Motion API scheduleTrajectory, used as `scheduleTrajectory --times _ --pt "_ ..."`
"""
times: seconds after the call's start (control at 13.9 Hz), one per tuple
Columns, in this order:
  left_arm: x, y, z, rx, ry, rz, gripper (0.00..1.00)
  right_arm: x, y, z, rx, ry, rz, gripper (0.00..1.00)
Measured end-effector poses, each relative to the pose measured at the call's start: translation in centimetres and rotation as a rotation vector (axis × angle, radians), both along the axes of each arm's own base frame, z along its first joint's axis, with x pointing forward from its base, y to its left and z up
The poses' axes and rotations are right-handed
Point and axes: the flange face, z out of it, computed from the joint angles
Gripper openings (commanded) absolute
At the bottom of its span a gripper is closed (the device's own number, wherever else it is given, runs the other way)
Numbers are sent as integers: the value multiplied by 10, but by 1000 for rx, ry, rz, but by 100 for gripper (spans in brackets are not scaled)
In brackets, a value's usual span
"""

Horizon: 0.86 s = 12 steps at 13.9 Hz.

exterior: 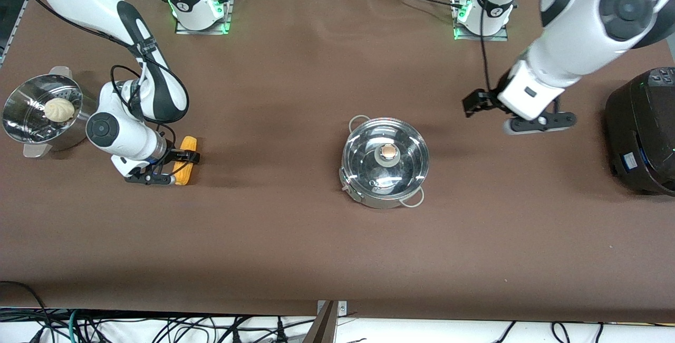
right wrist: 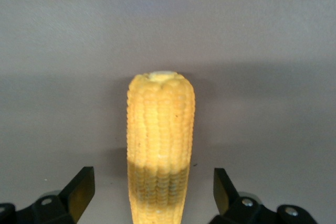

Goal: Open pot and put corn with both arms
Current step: 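Grasp the corn with the right gripper while the left gripper reaches the lid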

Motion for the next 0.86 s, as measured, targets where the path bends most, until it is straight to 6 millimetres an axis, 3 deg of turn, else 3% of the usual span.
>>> scheduleTrajectory --times 0.58,0.86 --pt "-4 -115 -32 -26 10 18 99 -10 -8 -13 1 -32 13 100" --pt "11 -148 -60 -10 27 42 99 -13 -9 -17 1 -41 13 100"
